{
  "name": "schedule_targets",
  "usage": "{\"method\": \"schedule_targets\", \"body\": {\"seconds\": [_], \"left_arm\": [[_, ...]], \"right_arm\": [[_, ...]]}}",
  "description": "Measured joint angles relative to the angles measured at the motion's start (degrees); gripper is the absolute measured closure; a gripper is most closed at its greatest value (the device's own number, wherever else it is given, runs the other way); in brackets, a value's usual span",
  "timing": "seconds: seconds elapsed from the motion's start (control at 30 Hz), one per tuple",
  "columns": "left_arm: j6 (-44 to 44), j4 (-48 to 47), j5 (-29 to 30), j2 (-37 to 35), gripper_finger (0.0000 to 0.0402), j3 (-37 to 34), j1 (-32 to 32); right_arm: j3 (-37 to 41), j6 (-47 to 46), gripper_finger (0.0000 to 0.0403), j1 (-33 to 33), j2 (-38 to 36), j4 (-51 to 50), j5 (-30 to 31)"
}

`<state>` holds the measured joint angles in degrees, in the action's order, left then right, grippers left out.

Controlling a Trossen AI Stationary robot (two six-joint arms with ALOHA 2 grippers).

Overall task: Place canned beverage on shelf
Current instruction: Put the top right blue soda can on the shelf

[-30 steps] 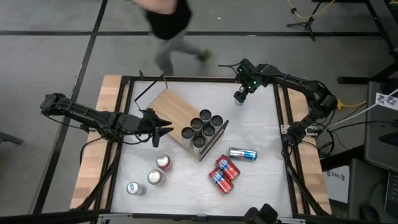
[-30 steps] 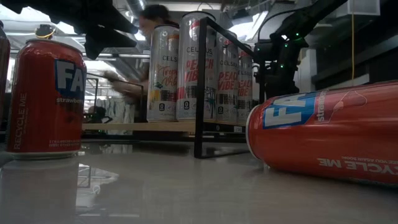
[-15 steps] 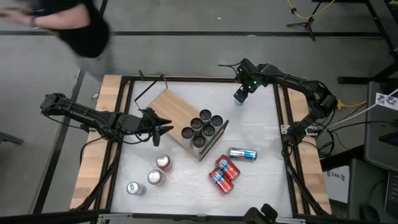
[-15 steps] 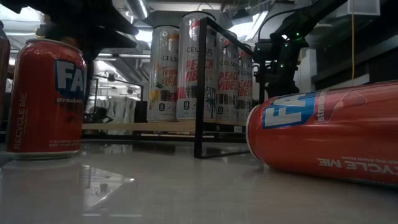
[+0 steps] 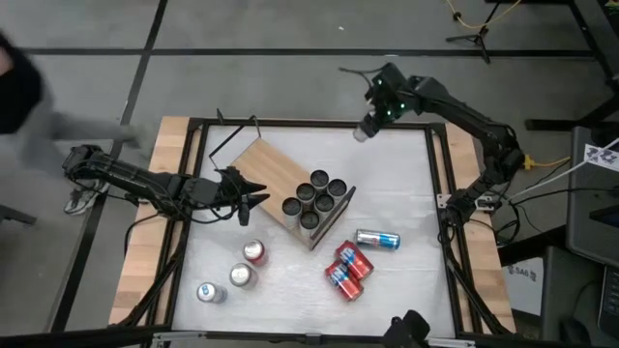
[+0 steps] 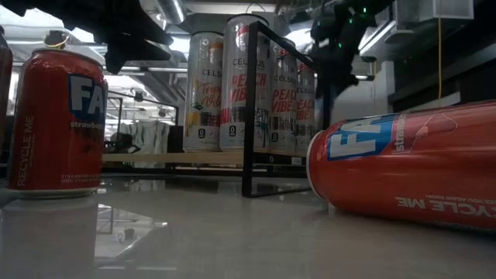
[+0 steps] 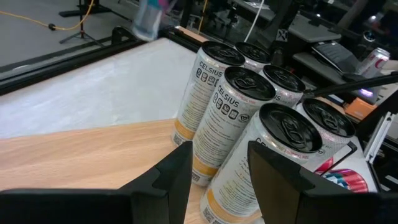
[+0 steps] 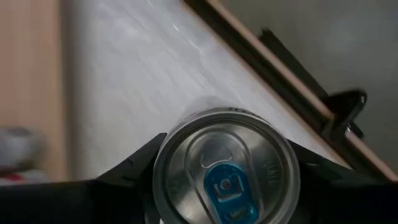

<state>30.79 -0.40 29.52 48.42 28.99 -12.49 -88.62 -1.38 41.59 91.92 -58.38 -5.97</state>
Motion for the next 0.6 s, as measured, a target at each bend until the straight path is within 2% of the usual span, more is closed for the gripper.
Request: {"method": "schedule_targets", "body": {"seconds": [0.23,0.43,0.6], "left_arm": [[0.01,0.00,0.04,0.00,0.0253,0.00,0.00],[0.00,0.00,0.02,0.00,0.0253,0.00,0.00],[0.04,0.02,0.02,0.00,0.0253,0.00,0.00]], "right_arm": [[-11.31,-0.45,0.0182,-5.02,0.00,-0.67,-1.18],[-17.28,-3.16,0.0179,-11.13,0.08,-0.18,-1.21],[-22.81,-4.14,0.0178,-16.12,3.67,-0.41,-1.23]]}}
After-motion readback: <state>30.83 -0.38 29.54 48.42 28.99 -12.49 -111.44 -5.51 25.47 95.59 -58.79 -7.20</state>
